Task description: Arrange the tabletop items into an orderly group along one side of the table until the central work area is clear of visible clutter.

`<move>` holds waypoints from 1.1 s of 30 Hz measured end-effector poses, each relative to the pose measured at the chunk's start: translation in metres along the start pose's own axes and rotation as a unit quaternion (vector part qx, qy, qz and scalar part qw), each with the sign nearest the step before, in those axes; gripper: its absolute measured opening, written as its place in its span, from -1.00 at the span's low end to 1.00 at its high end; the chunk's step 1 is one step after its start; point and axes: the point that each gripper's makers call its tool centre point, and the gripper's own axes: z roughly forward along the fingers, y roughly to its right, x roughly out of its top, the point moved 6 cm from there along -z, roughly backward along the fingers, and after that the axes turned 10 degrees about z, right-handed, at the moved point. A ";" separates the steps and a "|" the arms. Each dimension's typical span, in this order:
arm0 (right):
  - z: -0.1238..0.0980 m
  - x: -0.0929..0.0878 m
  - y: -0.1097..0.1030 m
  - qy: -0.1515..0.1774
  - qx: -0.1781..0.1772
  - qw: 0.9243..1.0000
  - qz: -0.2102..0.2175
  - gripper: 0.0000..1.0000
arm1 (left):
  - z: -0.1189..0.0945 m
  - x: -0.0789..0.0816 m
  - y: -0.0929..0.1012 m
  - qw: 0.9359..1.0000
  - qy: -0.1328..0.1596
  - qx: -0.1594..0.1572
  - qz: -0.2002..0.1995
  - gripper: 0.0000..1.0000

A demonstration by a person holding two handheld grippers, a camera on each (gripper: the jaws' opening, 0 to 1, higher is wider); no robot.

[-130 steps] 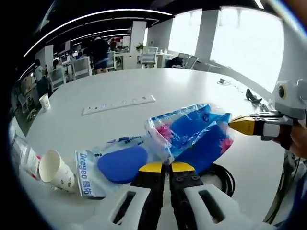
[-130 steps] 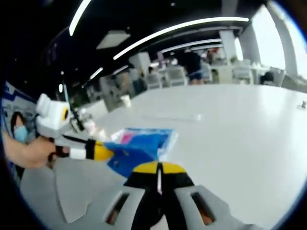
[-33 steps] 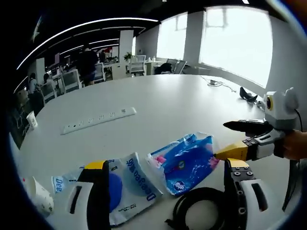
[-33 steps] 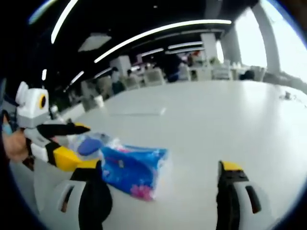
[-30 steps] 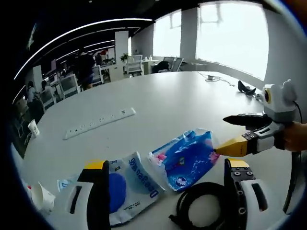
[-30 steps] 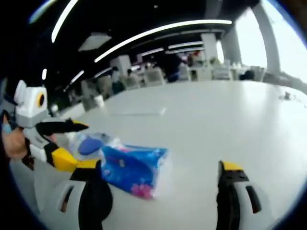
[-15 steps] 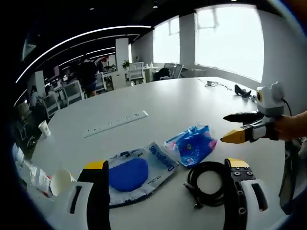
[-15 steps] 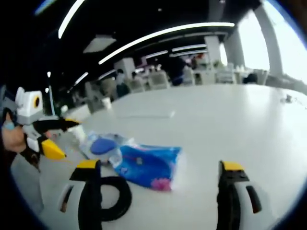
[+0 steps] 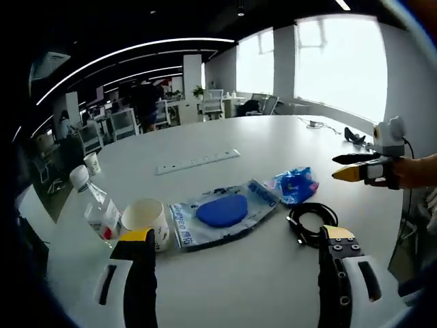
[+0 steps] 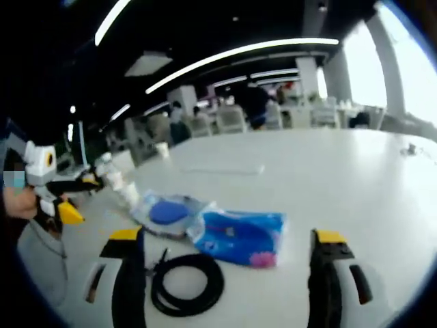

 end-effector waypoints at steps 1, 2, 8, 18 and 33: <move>-0.001 0.000 0.000 0.001 -0.001 1.000 0.000 0.97 | -0.002 -0.001 -0.001 1.000 0.000 0.001 -0.001 0.99; -0.005 0.000 -0.003 0.003 -0.003 1.000 -0.001 0.97 | -0.009 -0.005 -0.006 1.000 0.000 0.003 -0.002 0.99; -0.028 -0.002 -0.016 0.012 -0.017 1.000 -0.007 0.97 | -0.037 -0.018 -0.025 1.000 0.006 0.011 -0.008 0.99; -0.051 -0.017 -0.034 0.011 -0.028 1.000 -0.005 0.93 | -0.078 -0.045 -0.055 0.999 0.013 0.024 -0.022 0.99; -0.088 -0.047 -0.061 0.005 -0.043 0.999 0.015 0.89 | -0.114 -0.073 -0.085 0.999 0.021 0.005 -0.040 0.99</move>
